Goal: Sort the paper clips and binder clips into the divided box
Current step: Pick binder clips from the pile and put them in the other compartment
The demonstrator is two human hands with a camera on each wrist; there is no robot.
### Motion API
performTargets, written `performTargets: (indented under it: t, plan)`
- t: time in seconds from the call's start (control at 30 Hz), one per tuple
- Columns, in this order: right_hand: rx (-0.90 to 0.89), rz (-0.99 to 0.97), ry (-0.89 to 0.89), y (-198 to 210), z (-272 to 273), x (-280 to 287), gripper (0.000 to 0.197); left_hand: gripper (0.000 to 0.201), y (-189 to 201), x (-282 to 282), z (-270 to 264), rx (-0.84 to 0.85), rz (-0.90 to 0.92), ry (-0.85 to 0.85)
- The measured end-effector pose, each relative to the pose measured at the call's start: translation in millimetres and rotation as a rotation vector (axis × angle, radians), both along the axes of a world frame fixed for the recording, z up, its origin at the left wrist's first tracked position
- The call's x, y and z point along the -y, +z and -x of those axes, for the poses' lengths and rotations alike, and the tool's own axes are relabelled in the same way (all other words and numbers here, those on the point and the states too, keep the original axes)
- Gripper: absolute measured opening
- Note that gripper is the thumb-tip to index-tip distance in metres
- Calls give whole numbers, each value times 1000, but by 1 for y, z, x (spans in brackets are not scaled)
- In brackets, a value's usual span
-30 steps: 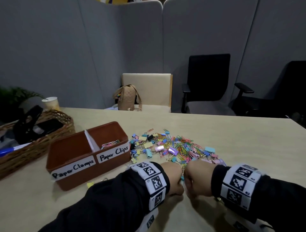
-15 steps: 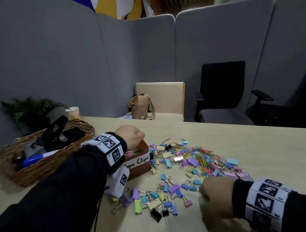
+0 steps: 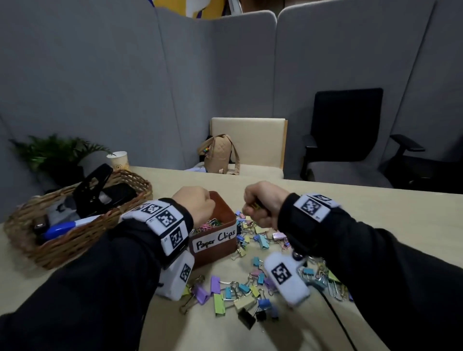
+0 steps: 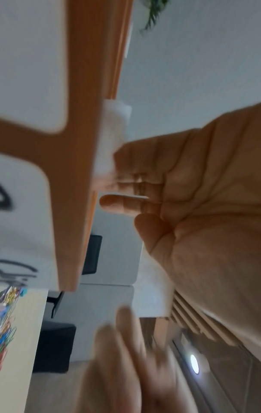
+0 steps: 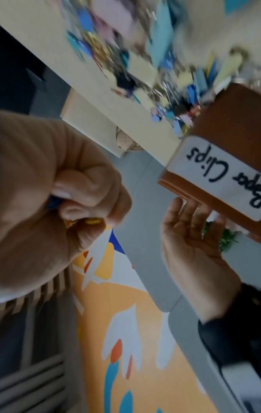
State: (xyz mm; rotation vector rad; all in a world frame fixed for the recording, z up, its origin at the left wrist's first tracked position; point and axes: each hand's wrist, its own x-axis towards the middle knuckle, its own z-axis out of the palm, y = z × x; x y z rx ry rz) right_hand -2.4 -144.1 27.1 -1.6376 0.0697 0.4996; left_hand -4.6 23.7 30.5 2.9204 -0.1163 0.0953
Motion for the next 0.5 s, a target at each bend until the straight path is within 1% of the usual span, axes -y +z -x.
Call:
performTargets:
  t: [0.07,0.13,0.2,0.27,0.33,0.43,0.5]
  plan:
    - [15,85,42,-3,-5,-15,17,29,1,-4,14,19,19,-24]
    - [37,167,75,-5,-9,-27,22,29,2,-6,26,2,49,-38]
    - [56,225,103,-5,-9,-39,24,31,2,-9,37,-49,62,-36]
    - [106,255,86,-4,-14,-48,25,33,-1,-12,45,-143,63,-28]
    - [216,311,76,-3,-18,-56,22,33,-5,-13,52,-239,64,-17]
    - [494,446,59,-8,-19,-68,8,31,-11,-10,58,-320,82,-3]
    - [544,430,77,-13,-15,-72,2,30,-16,-8,59,-349,95,7]
